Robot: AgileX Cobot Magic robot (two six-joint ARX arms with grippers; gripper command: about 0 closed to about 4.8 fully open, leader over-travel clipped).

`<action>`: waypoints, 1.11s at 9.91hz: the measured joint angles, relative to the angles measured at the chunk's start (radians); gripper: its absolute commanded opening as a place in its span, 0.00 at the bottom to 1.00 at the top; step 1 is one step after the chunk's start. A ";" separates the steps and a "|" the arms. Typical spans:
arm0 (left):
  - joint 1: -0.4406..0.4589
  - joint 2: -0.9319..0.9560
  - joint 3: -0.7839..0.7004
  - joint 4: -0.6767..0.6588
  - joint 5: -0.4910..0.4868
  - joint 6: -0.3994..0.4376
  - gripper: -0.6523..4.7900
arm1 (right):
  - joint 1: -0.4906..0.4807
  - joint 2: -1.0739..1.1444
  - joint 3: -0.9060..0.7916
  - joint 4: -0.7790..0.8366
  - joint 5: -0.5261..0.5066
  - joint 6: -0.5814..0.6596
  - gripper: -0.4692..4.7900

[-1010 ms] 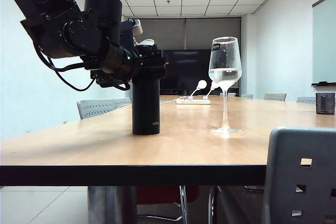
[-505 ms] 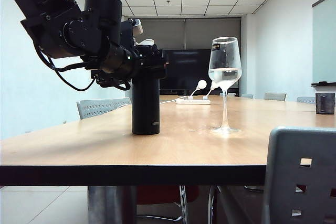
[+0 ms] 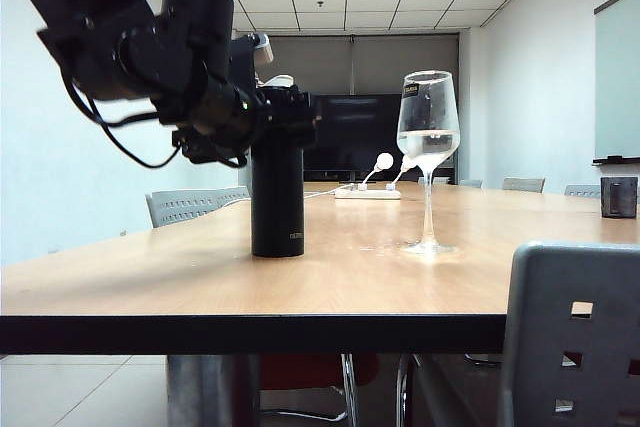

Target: Pick up the black thermos cup, pour some water from it into the stemmed glass, and then put the thermos cup back on the table.

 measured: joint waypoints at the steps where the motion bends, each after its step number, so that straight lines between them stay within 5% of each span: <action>1: -0.002 -0.032 0.000 -0.035 0.000 0.000 1.00 | 0.000 -0.007 0.000 -0.016 0.002 0.000 0.87; 11: -0.013 -0.666 0.001 -0.219 0.000 0.000 1.00 | 0.000 -0.159 0.002 -0.097 0.004 -0.011 0.87</action>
